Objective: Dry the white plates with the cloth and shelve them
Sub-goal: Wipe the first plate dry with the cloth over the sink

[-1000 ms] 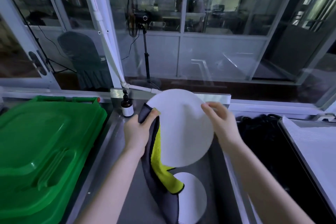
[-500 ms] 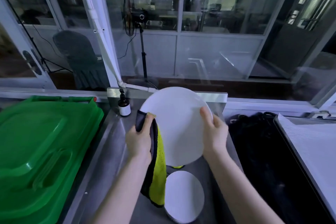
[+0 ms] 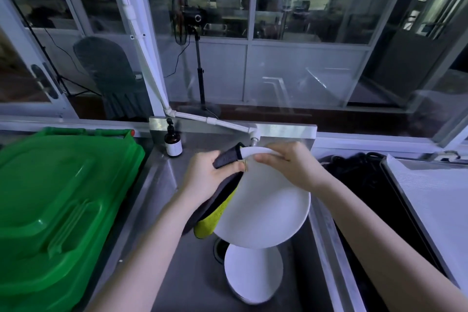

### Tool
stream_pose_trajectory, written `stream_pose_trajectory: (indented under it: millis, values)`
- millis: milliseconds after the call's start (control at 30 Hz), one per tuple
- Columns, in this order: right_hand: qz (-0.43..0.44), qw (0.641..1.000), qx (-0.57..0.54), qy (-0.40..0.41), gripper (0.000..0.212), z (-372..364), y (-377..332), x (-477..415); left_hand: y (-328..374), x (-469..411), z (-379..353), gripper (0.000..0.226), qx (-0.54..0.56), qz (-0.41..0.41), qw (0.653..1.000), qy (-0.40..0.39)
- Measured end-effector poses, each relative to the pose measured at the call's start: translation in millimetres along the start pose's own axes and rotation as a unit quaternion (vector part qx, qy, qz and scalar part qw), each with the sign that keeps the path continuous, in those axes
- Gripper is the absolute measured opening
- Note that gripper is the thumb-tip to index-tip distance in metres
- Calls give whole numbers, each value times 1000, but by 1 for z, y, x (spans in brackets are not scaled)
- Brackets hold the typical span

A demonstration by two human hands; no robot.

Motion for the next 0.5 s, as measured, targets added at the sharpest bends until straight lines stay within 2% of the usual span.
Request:
stream_pose_trajectory:
  millis: [67, 100, 167, 200, 233, 267, 300, 367, 433, 500]
  values:
    - [-54, 993, -94, 38, 44, 5, 19, 1, -20, 16, 7, 49, 49, 69, 993, 87]
    - [-94, 978, -169, 76, 39, 6, 30, 3, -34, 29, 8, 49, 87, 130, 977, 147]
    - [-193, 910, -325, 169, 33, -8, 58, 13, -60, 58, 2, 54, 145, 260, 920, 255]
    - [-246, 871, -371, 207, 35, -21, 70, 20, -69, 69, -1, 57, 142, 301, 899, 286]
    - [-286, 844, -395, 223, 37, -33, 80, 26, -75, 73, -2, 57, 138, 319, 888, 299]
    - [-304, 837, -401, 213, 39, -42, 86, 28, -80, 73, -1, 56, 145, 321, 886, 303]
    - [-295, 849, -397, 187, 41, -46, 86, 28, -82, 69, 1, 55, 164, 312, 887, 299]
    - [-229, 899, -350, 127, 42, -33, 75, 21, -80, 60, 9, 56, 182, 276, 902, 279]
    - [-157, 950, -254, 89, 40, -7, 52, 12, -68, 45, 16, 51, 152, 222, 937, 222]
    - [-97, 981, -164, 35, 40, 5, 26, 2, -49, 25, 15, 43, 124, 143, 972, 140]
Point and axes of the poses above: each hand's wrist, its own x-axis away from the middle knuckle, its own z-axis out of the back of the hand, y = z × x, the point moved 8 cm from there along -x, towards the middle knuckle, and after that the axes turned 11 degrees about -z, right-handed, at the moved point
